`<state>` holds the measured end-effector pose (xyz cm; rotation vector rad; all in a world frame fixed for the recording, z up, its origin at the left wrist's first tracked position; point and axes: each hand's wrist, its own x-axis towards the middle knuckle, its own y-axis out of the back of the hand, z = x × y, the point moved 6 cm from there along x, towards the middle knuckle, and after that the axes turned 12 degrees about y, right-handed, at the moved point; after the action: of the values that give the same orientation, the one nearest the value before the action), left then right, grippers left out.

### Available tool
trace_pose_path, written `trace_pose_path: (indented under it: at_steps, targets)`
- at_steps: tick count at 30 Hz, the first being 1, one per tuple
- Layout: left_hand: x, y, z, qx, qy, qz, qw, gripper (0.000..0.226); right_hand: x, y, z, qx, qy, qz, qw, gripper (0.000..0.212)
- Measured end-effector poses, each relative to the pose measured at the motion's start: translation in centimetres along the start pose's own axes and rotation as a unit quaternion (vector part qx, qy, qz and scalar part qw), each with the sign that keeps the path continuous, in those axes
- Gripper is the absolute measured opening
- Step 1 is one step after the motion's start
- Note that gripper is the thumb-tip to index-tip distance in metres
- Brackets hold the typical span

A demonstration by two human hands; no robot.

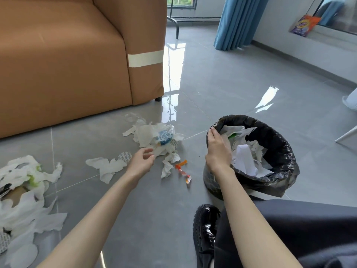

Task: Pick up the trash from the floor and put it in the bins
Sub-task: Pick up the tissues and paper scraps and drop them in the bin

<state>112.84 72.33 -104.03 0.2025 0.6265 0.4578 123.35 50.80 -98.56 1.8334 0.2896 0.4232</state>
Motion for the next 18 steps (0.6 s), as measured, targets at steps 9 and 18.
trace_pose_path:
  at_steps: [9,18]
  targets:
    - [2.2,0.5,-0.8,0.044,0.004,0.023,0.999,0.035,-0.2,-3.6,-4.8,0.045,0.111,0.004,0.993,0.063]
    - [7.4,4.3,-6.2,0.160,0.027,0.100,0.982,0.049,-0.3,-18.0,-2.8,0.183,-0.107,-0.245,0.946,0.061]
